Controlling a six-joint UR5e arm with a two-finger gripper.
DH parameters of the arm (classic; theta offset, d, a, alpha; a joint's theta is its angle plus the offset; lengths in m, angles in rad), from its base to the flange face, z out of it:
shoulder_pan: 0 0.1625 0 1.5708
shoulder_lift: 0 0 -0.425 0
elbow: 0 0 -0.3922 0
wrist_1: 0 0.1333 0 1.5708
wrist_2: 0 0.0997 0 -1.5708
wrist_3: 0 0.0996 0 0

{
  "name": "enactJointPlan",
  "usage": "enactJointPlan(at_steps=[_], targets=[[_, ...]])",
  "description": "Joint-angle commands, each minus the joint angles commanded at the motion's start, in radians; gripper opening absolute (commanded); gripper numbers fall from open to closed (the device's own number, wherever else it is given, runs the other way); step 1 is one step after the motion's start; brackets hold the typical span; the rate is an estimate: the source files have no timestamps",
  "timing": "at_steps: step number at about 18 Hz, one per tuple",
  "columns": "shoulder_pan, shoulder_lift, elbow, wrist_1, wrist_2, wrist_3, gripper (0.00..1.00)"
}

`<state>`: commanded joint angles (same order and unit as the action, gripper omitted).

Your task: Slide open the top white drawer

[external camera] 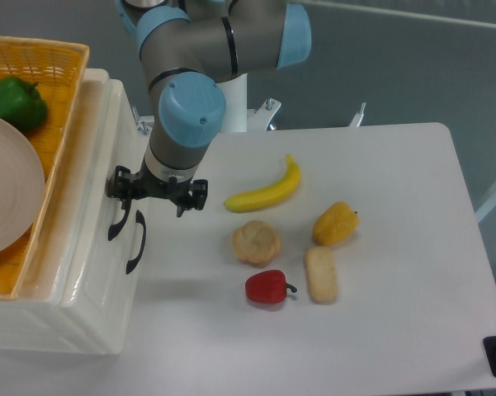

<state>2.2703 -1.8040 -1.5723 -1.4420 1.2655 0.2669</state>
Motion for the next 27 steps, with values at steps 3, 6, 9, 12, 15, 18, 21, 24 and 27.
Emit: enactJointPlan(at_steps=[3,6,9,12,15,18,21,24,27], targets=[[0.000,0.002,0.003,0.005,0.023,0.000,1.00],[0.000,0.000,0.003,0.006,0.023,0.000,1.00],[0.000,0.002,0.003,0.008,0.025,0.000,1.00],[0.000,0.002,0.003,0.008,0.048,0.000,1.00],[0.000,-0.003,0.008,0.008,0.048,0.000,1.00],[0.000,-0.002,0.011,0.009,0.049,0.002,1.00],[0.000,-0.005,0.014,0.012,0.049,0.005,1.00],[0.005,-0.003,0.015,0.015,0.057,0.012,1.00],[0.006,-0.002,0.015,0.015,0.078,0.015,1.00]])
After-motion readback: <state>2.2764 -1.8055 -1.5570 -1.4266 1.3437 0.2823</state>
